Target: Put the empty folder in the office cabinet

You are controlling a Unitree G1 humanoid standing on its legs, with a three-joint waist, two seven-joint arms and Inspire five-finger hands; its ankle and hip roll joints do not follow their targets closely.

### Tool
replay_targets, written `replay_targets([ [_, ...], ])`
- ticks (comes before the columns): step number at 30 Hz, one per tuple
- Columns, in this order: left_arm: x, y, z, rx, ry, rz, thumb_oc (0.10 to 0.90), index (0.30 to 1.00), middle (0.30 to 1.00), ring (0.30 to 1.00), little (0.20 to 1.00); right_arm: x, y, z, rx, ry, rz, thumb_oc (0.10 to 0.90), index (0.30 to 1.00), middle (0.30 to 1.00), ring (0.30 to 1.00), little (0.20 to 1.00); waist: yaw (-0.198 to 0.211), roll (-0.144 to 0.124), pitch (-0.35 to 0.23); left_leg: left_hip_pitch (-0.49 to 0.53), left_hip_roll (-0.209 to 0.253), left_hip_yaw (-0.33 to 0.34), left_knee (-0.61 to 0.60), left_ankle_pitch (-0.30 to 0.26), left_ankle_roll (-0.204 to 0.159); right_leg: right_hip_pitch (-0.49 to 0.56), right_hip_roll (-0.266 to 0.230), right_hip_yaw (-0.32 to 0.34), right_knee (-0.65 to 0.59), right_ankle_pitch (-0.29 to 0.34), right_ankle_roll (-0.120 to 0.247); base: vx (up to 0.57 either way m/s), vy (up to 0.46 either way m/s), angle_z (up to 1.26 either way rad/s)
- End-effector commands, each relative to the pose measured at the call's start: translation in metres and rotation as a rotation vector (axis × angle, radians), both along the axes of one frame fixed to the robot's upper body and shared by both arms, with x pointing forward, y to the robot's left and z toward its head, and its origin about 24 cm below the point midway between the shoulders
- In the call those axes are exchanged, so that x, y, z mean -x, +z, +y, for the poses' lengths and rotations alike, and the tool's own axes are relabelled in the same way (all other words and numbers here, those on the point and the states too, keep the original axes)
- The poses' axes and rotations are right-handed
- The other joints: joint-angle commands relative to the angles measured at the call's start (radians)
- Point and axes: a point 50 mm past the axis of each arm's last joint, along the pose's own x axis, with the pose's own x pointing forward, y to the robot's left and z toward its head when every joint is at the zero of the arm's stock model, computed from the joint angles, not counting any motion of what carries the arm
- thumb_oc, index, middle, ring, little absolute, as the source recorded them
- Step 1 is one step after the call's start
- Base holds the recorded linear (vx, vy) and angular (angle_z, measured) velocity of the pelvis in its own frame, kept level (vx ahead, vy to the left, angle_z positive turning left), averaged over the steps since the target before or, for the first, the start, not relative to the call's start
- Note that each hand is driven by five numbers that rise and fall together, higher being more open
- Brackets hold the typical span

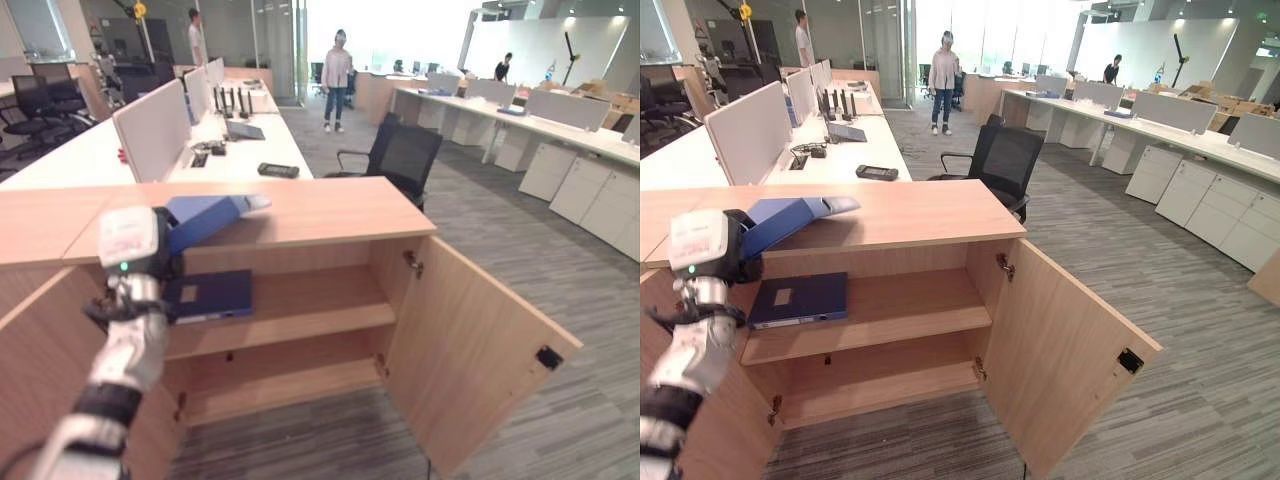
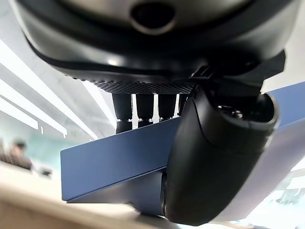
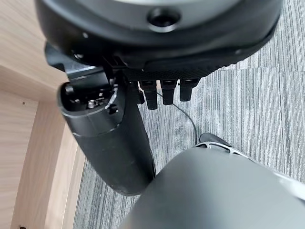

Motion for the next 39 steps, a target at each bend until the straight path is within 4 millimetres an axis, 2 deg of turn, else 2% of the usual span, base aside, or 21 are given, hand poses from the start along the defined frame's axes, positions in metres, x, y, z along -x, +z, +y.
replay_targets([
  [1, -0.003, 0.04, -0.066, 0.315, -0.446, -0.166, 0.4, 0.3, 0.3, 0.3, 0.3, -0.033, 0.007, 0.001, -0.056, -0.123, -0.123, 0.8, 0.9, 0.9, 0.9, 0.9, 0.035, 0.018, 0.055, 0.096, -0.036, -0.097, -0.002, -0.194, 0.013, -0.045, 0.041, -0.072, 0.005, 0.008, -0.028, 0.0, 0.021, 0.15],
  [2, -0.002, 0.04, -0.065, 0.316, -0.446, -0.164, 0.4, 0.3, 0.3, 0.3, 0.3, -0.032, 0.007, 0.001, -0.055, -0.122, -0.122, 0.8, 0.9, 0.9, 0.9, 0.9, 0.034, 0.018, 0.053, 0.093, -0.037, -0.097, -0.002, -0.189, 0.014, -0.048, 0.039, -0.073, 0.005, 0.011, -0.028, 0.0, 0.019, 0.21],
  [3, 0.017, 0.03, -0.082, 0.498, -0.604, -0.086, 0.4, 0.3, 0.3, 0.3, 0.3, -0.051, 0.014, 0.007, -0.118, -0.185, -0.213, 0.8, 0.9, 0.9, 0.9, 0.9, 0.045, 0.02, 0.064, 0.09, -0.037, -0.103, -0.002, -0.19, 0.016, -0.048, 0.039, -0.08, 0.005, 0.013, -0.029, -0.02, 0.008, 0.17],
  [4, 0.018, 0.03, -0.082, 0.499, -0.604, -0.085, 0.4, 0.3, 0.3, 0.3, 0.3, -0.051, 0.013, 0.007, -0.118, -0.185, -0.213, 0.8, 0.9, 0.9, 0.9, 0.9, 0.044, 0.019, 0.063, 0.087, -0.039, -0.103, -0.002, -0.186, 0.016, -0.051, 0.037, -0.08, 0.005, 0.015, -0.029, -0.02, 0.004, 0.16],
  [6, 0.037, 0.023, -0.09, 0.732, -0.745, -0.012, 0.4, 0.3, 0.3, 0.3, 0.3, -0.072, 0.024, 0.015, -0.223, -0.239, -0.328, 0.8, 0.9, 0.9, 0.9, 0.9, 0.056, 0.02, 0.073, 0.079, -0.041, -0.112, -0.002, -0.182, 0.019, -0.056, 0.035, -0.089, 0.005, 0.02, -0.028, -0.05, -0.007, 0.05],
  [7, 0.05, 0.009, -0.095, 0.977, -0.827, 0.091, 0.4, 0.3, 0.3, 0.3, 0.3, -0.092, 0.039, 0.023, -0.329, -0.264, -0.44, 0.8, 0.9, 0.9, 0.9, 0.9, 0.063, 0.022, 0.083, 0.077, -0.04, -0.113, -0.002, -0.182, 0.02, -0.055, 0.035, -0.094, 0.005, 0.021, -0.028, -0.05, -0.01, 0.0],
  [8, 0.051, 0.009, -0.094, 0.978, -0.827, 0.091, 0.4, 0.3, 0.3, 0.3, 0.3, -0.092, 0.039, 0.023, -0.329, -0.264, -0.439, 0.8, 0.9, 0.9, 0.9, 0.9, 0.062, 0.021, 0.08, 0.073, -0.041, -0.113, -0.002, -0.179, 0.021, -0.058, 0.033, -0.095, 0.005, 0.024, -0.028, 0.0, 0.0, 0.0],
  [10, 0.062, -0.003, -0.093, 1.149, -0.833, 0.157, 0.4, 0.3, 0.3, 0.3, 0.3, -0.108, 0.056, 0.029, -0.432, -0.288, -0.549, 0.8, 0.9, 0.9, 0.9, 0.9, 0.067, 0.02, 0.084, 0.068, -0.042, -0.114, -0.002, -0.176, 0.022, -0.062, 0.033, -0.099, 0.005, 0.027, -0.028, -0.03, -0.016, 0.06],
  [11, 0.069, -0.008, -0.088, 1.196, -0.81, 0.174, 0.4, 0.3, 0.3, 0.3, 0.3, -0.118, 0.072, 0.03, -0.501, -0.294, -0.643, 0.8, 0.9, 0.9, 0.9, 0.9, 0.071, 0.022, 0.092, 0.07, -0.041, -0.116, -0.002, -0.178, 0.021, -0.059, 0.034, -0.103, 0.005, 0.025, -0.028, -0.03, -0.012, 0.08],
  [12, 0.069, -0.008, -0.088, 1.196, -0.81, 0.175, 0.4, 0.3, 0.3, 0.3, 0.3, -0.118, 0.072, 0.03, -0.501, -0.294, -0.642, 0.8, 0.9, 0.9, 0.9, 0.9, 0.07, 0.021, 0.089, 0.066, -0.043, -0.117, -0.002, -0.174, 0.022, -0.062, 0.032, -0.104, 0.005, 0.027, -0.028, -0.02, -0.011, 0.12],
  [19, 0.085, -0.022, -0.07, 1.334, -0.699, 0.154, 0.4, 0.3, 0.3, 0.3, 0.3, -0.138, 0.136, 0.022, -0.724, -0.369, -0.969, 0.8, 0.9, 0.9, 0.9, 0.9, 0.076, 0.019, 0.094, 0.059, -0.045, -0.13, -0.002, -0.174, 0.023, -0.064, 0.03, -0.118, 0.005, 0.027, -0.029, -0.01, -0.003, 0.12],
  [24, 0.093, -0.032, -0.06, 1.304, -0.611, 0.175, 0.4, 0.3, 0.3, 0.3, 0.3, -0.145, 0.161, 0.013, -0.732, -0.368, -1.095, 0.8, 0.9, 0.9, 0.9, 0.9, 0.08, 0.018, 0.097, 0.056, -0.045, -0.132, -0.002, -0.174, 0.024, -0.066, 0.028, -0.122, 0.005, 0.028, -0.028, 0.0, 0.002, 0.03],
  [27, 0.1, -0.035, -0.042, 1.07, -0.514, 0.231, 0.4, 0.3, 0.3, 0.3, 0.3, -0.149, 0.177, 0.0, -0.637, -0.282, -1.167, 0.8, 0.9, 0.9, 0.9, 0.9, 0.087, 0.017, 0.099, 0.053, -0.045, -0.133, -0.002, -0.175, 0.025, -0.067, 0.028, -0.122, 0.005, 0.025, -0.028, 0.0, -0.002, 0.02],
  [29, 0.107, -0.041, -0.019, 0.839, -0.399, 0.303, 0.4, 0.3, 0.3, 0.3, 0.3, -0.151, 0.193, -0.018, -0.401, -0.08, -1.21, 0.8, 0.9, 0.9, 0.9, 0.9, 0.095, 0.013, 0.1, 0.052, -0.045, -0.135, -0.002, -0.179, 0.026, -0.068, 0.029, -0.123, 0.005, 0.022, -0.027, 0.0, 0.0, 0.0],
  [30, 0.107, -0.041, -0.02, 0.839, -0.399, 0.303, 0.4, 0.3, 0.3, 0.3, 0.3, -0.15, 0.193, -0.018, -0.4, -0.079, -1.209, 0.8, 0.9, 0.9, 0.9, 0.9, 0.095, 0.013, 0.1, 0.052, -0.045, -0.135, -0.002, -0.179, 0.026, -0.068, 0.029, -0.123, 0.005, 0.022, -0.027, 0.0, 0.0, 0.0],
  [31, 0.111, -0.044, -0.005, 0.701, -0.32, 0.338, 0.4, 0.3, 0.3, 0.3, 0.3, -0.153, 0.198, -0.028, -0.221, 0.05, -1.204, 0.8, 0.9, 0.9, 0.9, 0.9, 0.101, 0.013, 0.101, 0.052, -0.044, -0.136, -0.002, -0.181, 0.028, -0.067, 0.029, -0.124, 0.005, 0.02, -0.027, 0.0, 0.0, 0.0],
  [32, 0.111, -0.044, -0.006, 0.7, -0.319, 0.338, 0.4, 0.3, 0.3, 0.3, 0.3, -0.153, 0.198, -0.028, -0.22, 0.051, -1.204, 0.8, 0.9, 0.9, 0.9, 0.9, 0.101, 0.013, 0.101, 0.052, -0.044, -0.136, -0.002, -0.181, 0.028, -0.067, 0.029, -0.124, 0.005, 0.02, -0.027, 0.0, 0.0, 0.0],
  [33, 0.111, -0.04, 0.005, 0.564, -0.275, 0.357, 0.4, 0.3, 0.3, 0.3, 0.3, -0.155, 0.204, -0.034, -0.099, 0.14, -1.209, 0.8, 0.9, 0.9, 0.9, 0.9, 0.105, 0.016, 0.102, 0.051, -0.044, -0.138, -0.002, -0.182, 0.028, -0.067, 0.03, -0.124, 0.005, 0.015, -0.027, 0.0, 0.0, 0.0],
  [36, 0.109, -0.035, 0.011, 0.473, -0.253, 0.35, 0.4, 0.3, 0.3, 0.3, 0.3, -0.16, 0.211, -0.038, 0.016, 0.219, -1.219, 0.8, 0.9, 0.9, 0.9, 0.9, 0.11, 0.016, 0.103, 0.051, -0.044, -0.139, -0.002, -0.181, 0.028, -0.068, 0.031, -0.123, 0.005, 0.013, -0.028, 0.0, 0.0, 0.0],
  [37, 0.105, -0.027, 0.011, 0.429, -0.269, 0.327, 0.4, 0.3, 0.3, 0.3, 0.3, -0.167, 0.225, -0.038, 0.137, 0.336, -1.252, 0.8, 0.9, 0.9, 0.9, 0.9, 0.114, 0.018, 0.104, 0.05, -0.044, -0.141, -0.002, -0.18, 0.029, -0.069, 0.031, -0.124, 0.005, 0.012, -0.028, 0.0, 0.0, 0.0],
  [39, 0.103, -0.023, 0.01, 0.415, -0.287, 0.32, 0.4, 0.3, 0.3, 0.3, 0.3, -0.17, 0.232, -0.037, 0.194, 0.39, -1.267, 0.8, 0.9, 0.9, 0.9, 0.9, 0.114, 0.019, 0.106, 0.047, -0.046, -0.141, -0.002, -0.173, 0.03, -0.071, 0.03, -0.125, 0.005, 0.017, -0.03, 0.0, 0.0, 0.0],
])
